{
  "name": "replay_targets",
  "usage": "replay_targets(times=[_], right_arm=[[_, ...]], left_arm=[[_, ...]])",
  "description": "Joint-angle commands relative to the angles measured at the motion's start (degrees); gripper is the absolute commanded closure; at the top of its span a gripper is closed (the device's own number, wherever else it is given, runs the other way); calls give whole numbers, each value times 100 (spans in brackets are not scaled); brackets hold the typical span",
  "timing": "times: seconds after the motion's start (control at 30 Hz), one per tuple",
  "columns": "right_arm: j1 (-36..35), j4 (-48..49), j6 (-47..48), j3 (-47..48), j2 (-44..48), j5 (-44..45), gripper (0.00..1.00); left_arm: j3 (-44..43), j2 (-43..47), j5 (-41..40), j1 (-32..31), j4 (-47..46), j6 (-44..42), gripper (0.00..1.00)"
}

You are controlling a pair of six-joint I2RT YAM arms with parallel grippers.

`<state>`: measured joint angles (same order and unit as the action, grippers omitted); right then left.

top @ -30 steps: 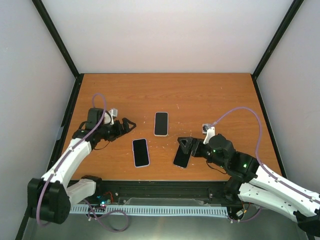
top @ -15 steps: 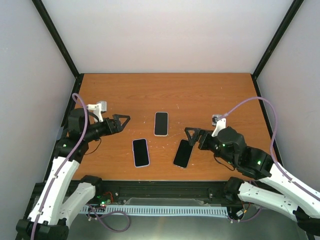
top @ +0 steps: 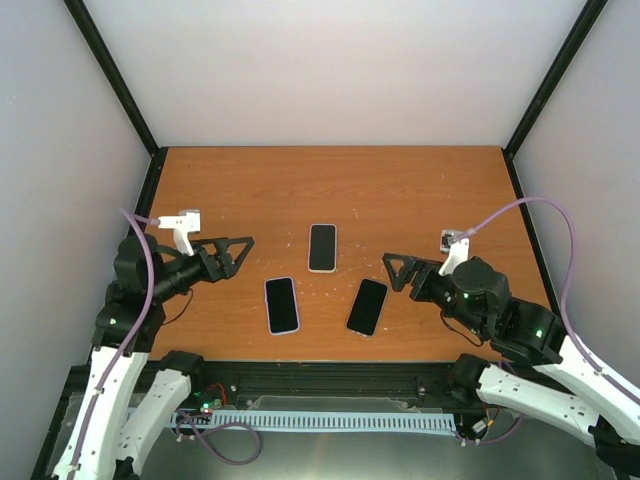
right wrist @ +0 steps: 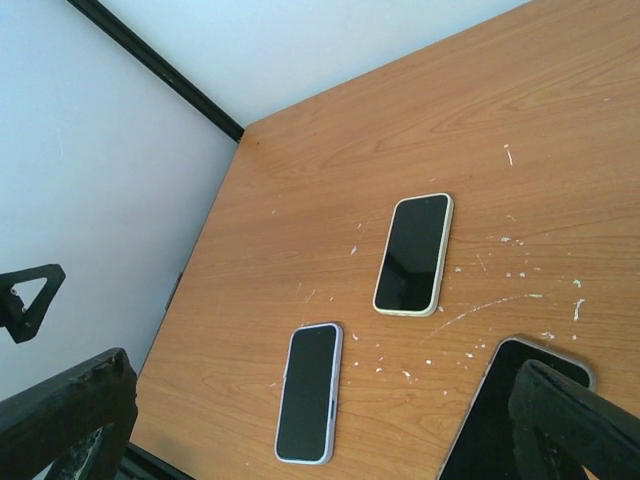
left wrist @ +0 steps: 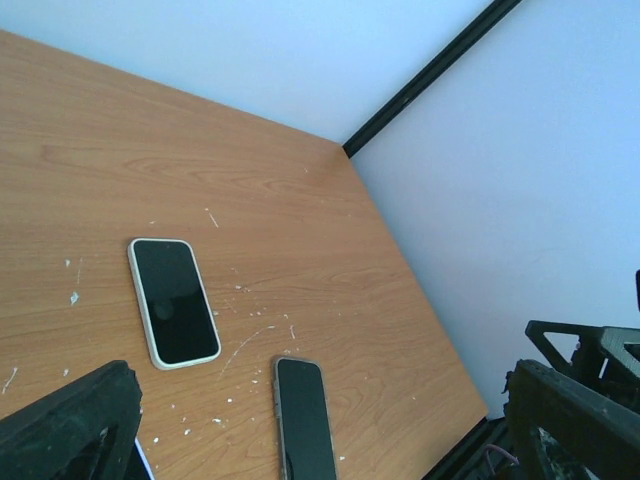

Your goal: Put the phone into the phone case

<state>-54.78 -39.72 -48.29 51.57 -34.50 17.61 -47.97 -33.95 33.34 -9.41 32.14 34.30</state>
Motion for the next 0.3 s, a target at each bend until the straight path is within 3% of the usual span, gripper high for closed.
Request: replay_targets(times=[0.0,0.27], right_arm=[[5,-76,-186,-155,156,129,0],[5,11,-258,-253,130,60,0]], left_arm=[[70,147,146,27,-258,77,0],[112,208,38,27,-189,131,1]])
